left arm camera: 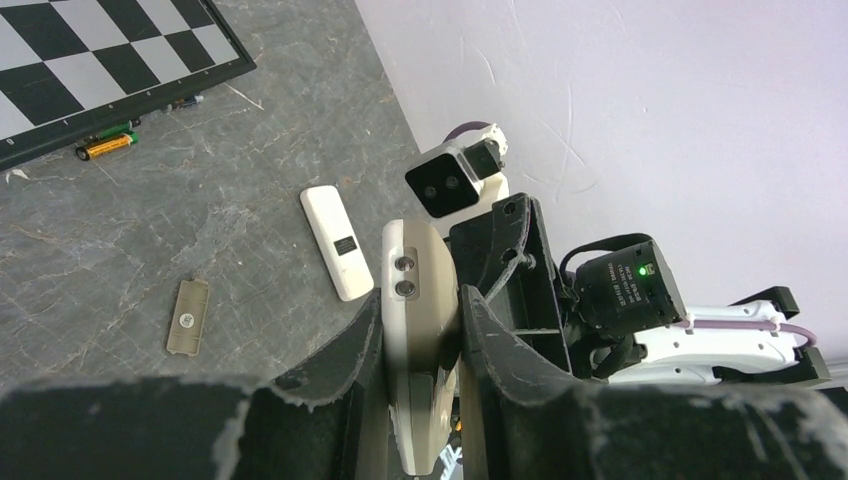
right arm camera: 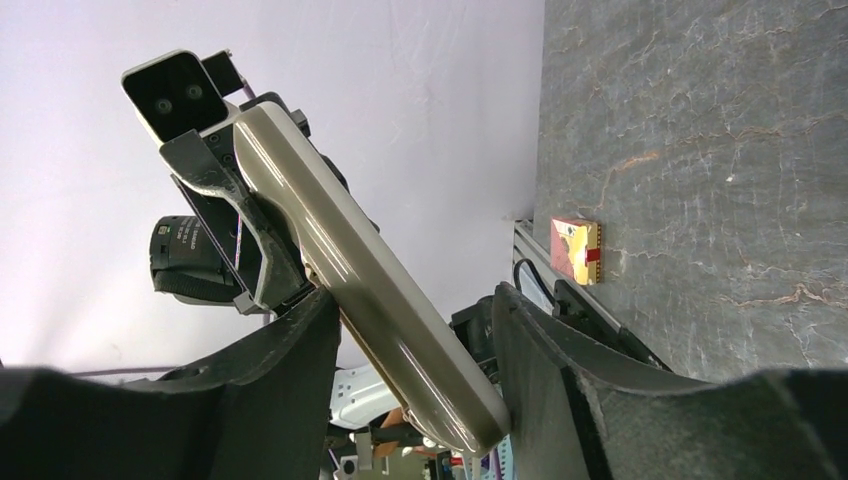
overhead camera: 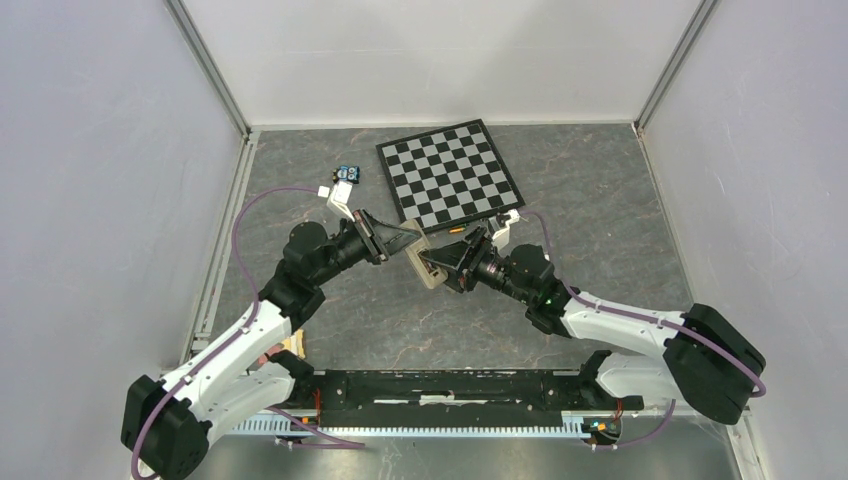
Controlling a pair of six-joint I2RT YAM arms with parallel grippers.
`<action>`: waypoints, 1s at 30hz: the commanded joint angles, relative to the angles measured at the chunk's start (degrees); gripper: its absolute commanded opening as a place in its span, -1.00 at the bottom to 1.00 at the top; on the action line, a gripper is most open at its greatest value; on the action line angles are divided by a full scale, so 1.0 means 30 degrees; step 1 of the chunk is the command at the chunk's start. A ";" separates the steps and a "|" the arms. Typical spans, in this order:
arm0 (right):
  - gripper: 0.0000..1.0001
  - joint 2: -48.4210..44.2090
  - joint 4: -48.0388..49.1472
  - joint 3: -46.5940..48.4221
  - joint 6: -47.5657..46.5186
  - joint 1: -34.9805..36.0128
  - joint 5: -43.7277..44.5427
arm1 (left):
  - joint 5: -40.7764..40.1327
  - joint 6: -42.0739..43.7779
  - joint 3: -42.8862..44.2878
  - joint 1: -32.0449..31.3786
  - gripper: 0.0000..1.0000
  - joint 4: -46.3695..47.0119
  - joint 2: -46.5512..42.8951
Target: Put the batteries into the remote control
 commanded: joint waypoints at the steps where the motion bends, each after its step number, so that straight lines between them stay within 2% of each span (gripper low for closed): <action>1: 0.12 0.0017 0.1573 -0.0007 0.0274 0.0032 -0.0349 | 0.0084 0.0632 0.0831 -0.0060 -0.96 -0.0533 -0.0097; 5: 0.66 -0.0250 0.1433 -0.0086 -0.0572 -0.0073 -0.0161 | -0.0014 0.0923 0.1078 -0.0059 -0.96 -0.1184 -0.0098; 9: 0.85 -0.0727 0.1513 -0.0271 -0.2129 -0.0380 -0.0321 | -0.0090 0.1296 0.1130 -0.0059 -0.96 -0.1569 -0.0168; 13: 0.89 -0.1022 0.1577 -0.0536 -0.5668 -0.1035 -0.1655 | 0.0375 0.1796 0.1299 -0.0003 -0.96 -0.1770 -0.0276; 17: 0.89 -0.1460 0.1052 -0.0351 -1.1058 -0.1541 -0.3383 | 0.1445 0.2777 0.1739 0.0029 -0.96 -0.2472 -0.0278; 23: 0.77 -0.2400 -0.3589 0.1961 -1.8580 -0.1543 -0.3798 | 0.2402 0.3700 0.1965 0.0029 -0.96 -0.2992 -0.0216; 26: 0.72 -0.2623 -0.4873 0.2674 -2.0806 -0.1516 -0.4031 | 0.2558 0.3793 0.1983 0.0024 -0.96 -0.3051 -0.0121; 30: 0.68 -0.2477 -0.5233 0.2980 -2.1527 -0.1488 -0.4131 | 0.2746 0.3826 0.1988 0.0029 -0.96 -0.2978 0.0101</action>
